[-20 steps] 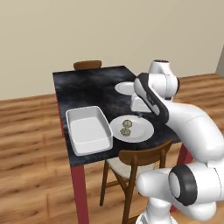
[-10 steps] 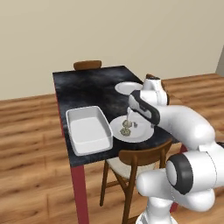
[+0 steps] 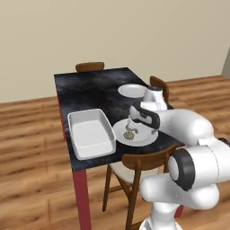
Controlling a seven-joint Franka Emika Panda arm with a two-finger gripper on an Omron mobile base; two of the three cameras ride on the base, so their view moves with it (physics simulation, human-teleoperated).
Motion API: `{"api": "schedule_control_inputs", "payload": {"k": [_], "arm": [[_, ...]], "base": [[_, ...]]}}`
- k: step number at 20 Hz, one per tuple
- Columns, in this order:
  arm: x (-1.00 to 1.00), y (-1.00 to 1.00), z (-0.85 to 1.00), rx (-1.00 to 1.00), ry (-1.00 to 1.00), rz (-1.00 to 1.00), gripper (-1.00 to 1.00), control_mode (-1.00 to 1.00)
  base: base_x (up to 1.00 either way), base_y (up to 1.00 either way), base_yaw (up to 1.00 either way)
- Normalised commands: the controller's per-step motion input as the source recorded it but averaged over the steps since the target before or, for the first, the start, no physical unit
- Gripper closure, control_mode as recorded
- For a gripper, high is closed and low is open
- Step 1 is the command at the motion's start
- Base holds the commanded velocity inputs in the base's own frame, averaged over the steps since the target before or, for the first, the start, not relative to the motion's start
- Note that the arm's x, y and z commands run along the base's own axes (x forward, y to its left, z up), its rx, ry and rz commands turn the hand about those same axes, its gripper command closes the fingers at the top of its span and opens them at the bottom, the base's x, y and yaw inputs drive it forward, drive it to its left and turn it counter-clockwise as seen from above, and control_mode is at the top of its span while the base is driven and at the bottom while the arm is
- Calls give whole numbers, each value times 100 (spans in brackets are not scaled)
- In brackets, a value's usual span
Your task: Place two dumplings into each of the tupperware containers and then place the containers in the fridge.
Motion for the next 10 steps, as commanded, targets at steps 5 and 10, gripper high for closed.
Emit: {"api": "schedule_control_inputs", "payload": {"k": [5, 10], "arm": [[68, 0, 0, 0, 1, 0, -100, -100], [7, 14, -11, 0, 9, 0, -100, -100]], "base": [[0, 0, 0], [0, 0, 0]]}}
